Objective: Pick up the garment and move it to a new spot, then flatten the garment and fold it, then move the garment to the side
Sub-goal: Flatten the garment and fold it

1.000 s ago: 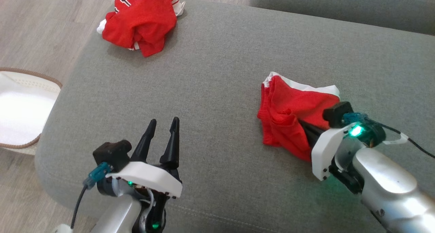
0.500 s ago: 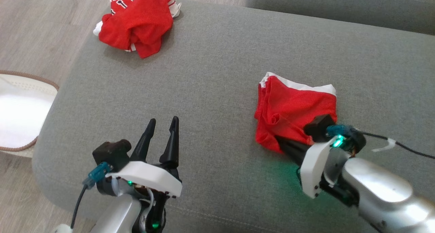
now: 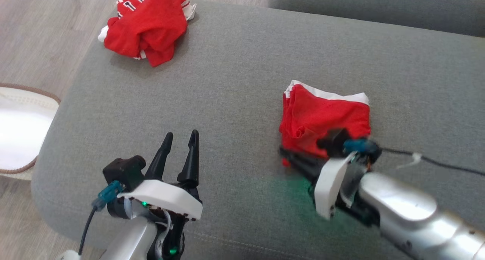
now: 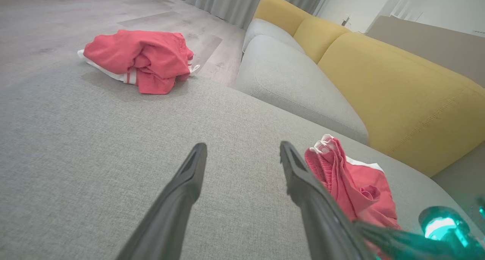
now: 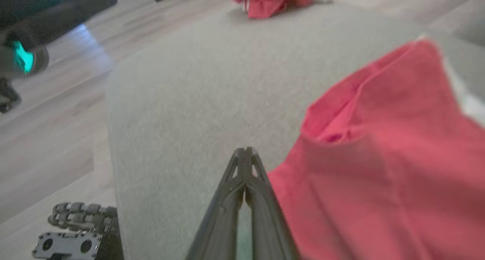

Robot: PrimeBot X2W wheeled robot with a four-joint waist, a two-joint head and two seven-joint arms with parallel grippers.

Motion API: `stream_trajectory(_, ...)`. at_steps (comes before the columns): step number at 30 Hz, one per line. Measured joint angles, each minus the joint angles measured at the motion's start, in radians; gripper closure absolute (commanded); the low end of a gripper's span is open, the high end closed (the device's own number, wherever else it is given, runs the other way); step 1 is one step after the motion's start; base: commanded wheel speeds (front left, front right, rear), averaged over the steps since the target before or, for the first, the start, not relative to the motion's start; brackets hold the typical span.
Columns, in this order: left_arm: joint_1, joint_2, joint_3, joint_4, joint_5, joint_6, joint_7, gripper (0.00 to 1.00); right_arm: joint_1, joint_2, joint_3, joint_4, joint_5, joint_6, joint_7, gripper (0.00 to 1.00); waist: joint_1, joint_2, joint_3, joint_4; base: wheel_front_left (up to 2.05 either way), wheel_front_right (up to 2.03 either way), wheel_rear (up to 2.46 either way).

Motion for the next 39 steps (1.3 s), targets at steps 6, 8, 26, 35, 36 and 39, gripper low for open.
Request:
stream_trajectory(6,0.001,0.0,0.0,0.0,0.0,0.0,0.0,0.0,-0.032,-0.054,-0.106,-0.045,0.0,0.0,-0.063,1.0,-0.0001,0.0,-0.021,-0.008,0.0,0.0,0.0)
stream_trajectory(8,0.002,0.001,0.0,0.0,0.0,0.0,0.0,0.0,-0.032,-0.075,-0.144,-0.044,-0.001,0.0,-0.063,1.0,-0.0001,0.0,-0.023,-0.006,0.0,0.0,0.0)
stream_trajectory(26,0.001,0.001,-0.007,0.0,0.006,0.0,0.002,0.0,-0.037,-0.092,-0.032,0.143,-0.034,0.0,0.0,1.0,0.0,0.0,0.005,0.078,0.0,0.0,0.0)
stream_trajectory(35,0.001,0.001,-0.007,-0.001,0.007,0.0,0.002,0.0,-0.071,-0.093,0.085,0.06,0.019,0.0,0.001,1.0,0.0,0.0,0.009,0.07,0.0,0.0,0.0)
stream_trajectory(36,0.001,0.0,-0.007,-0.001,0.007,0.001,0.002,0.0,-0.071,-0.092,0.089,0.057,0.023,0.0,0.004,1.0,0.0,0.0,0.011,0.068,0.0,0.0,0.0)
stream_trajectory(39,0.001,0.0,-0.007,-0.002,0.007,0.001,0.002,0.0,-0.071,-0.081,0.101,0.062,0.026,0.0,0.016,1.0,0.0,0.0,0.019,0.061,0.0,0.0,0.0)
